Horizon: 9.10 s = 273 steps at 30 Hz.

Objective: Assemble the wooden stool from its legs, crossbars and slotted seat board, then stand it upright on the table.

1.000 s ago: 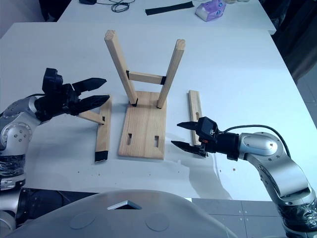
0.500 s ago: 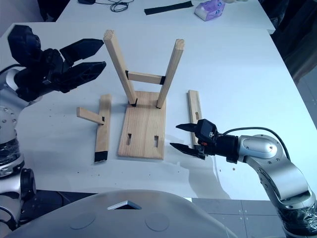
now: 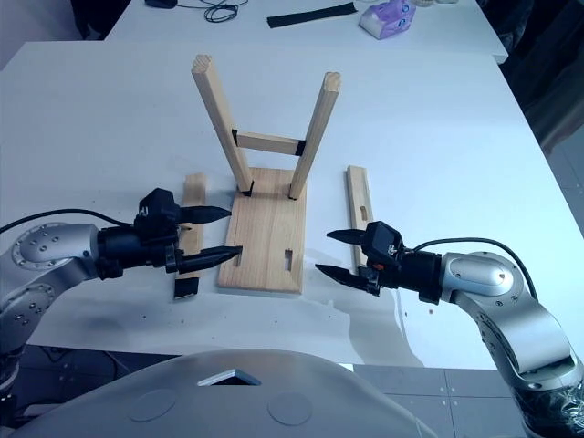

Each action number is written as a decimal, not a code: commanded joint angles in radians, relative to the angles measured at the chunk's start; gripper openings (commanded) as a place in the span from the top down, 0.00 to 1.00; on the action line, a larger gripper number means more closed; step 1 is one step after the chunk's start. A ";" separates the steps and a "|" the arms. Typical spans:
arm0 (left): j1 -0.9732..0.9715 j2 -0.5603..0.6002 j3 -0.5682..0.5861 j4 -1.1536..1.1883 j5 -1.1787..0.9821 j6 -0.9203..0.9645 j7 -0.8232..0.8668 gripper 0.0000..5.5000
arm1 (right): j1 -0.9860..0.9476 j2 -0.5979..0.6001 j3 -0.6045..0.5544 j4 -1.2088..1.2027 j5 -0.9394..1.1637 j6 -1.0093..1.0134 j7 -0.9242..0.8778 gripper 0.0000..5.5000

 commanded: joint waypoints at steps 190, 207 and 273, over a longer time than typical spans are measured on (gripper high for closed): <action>-0.073 -0.185 -0.099 0.223 0.305 0.337 0.350 0.21 | 0.056 0.041 0.041 -0.001 -0.093 -0.057 -0.069 0.46; -0.037 -0.165 -0.098 0.264 0.300 0.311 0.274 0.49 | 0.061 0.049 0.070 -0.021 -0.101 -0.040 -0.094 0.46; -0.443 -0.248 0.061 0.184 -0.341 0.081 -0.161 0.76 | -0.704 0.003 -0.216 0.205 0.962 0.393 -0.090 0.36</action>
